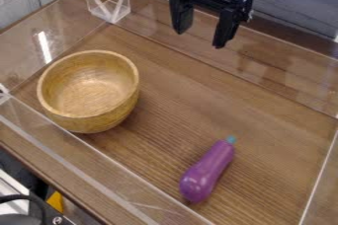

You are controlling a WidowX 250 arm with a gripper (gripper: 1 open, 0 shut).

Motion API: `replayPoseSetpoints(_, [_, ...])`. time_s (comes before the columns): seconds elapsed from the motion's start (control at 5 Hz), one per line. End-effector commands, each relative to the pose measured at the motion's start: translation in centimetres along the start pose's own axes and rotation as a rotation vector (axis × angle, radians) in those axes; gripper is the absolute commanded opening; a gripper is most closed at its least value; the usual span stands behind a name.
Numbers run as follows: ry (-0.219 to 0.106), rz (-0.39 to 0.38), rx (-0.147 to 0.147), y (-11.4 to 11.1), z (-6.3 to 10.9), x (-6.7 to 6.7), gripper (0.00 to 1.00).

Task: Put the purple eggplant in the brown bowl

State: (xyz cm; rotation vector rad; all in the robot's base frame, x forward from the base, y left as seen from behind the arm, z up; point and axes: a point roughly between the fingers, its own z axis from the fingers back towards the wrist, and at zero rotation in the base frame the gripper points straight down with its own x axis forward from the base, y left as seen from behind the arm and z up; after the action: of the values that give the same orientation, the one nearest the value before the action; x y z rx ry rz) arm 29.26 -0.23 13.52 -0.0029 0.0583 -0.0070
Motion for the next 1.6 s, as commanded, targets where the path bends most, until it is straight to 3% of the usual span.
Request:
replayPoseSetpoints(0.0, [0.018,0.059,-0.012,-0.4,-0.5,0.0,1.00])
replayPoseSetpoints(0.2, [0.044,0.093,-0.036,-1.6,-1.2,-1.5,1.00])
replayPoseSetpoints(0.4, [0.067,0.067,-0.051,-1.8,-2.3,-3.8,1.00])
replayPoseSetpoints(0.6, [0.077,0.036,-0.058,-2.3,-2.9,-6.0,1.00])
replayPoseSetpoints(1.0, [0.068,-0.071,-0.055,-6.0,-6.0,-8.5,1.00])
replayPoseSetpoints(1.4, [0.011,-0.089,-0.053,-6.0,-7.6,-7.4,1.00])
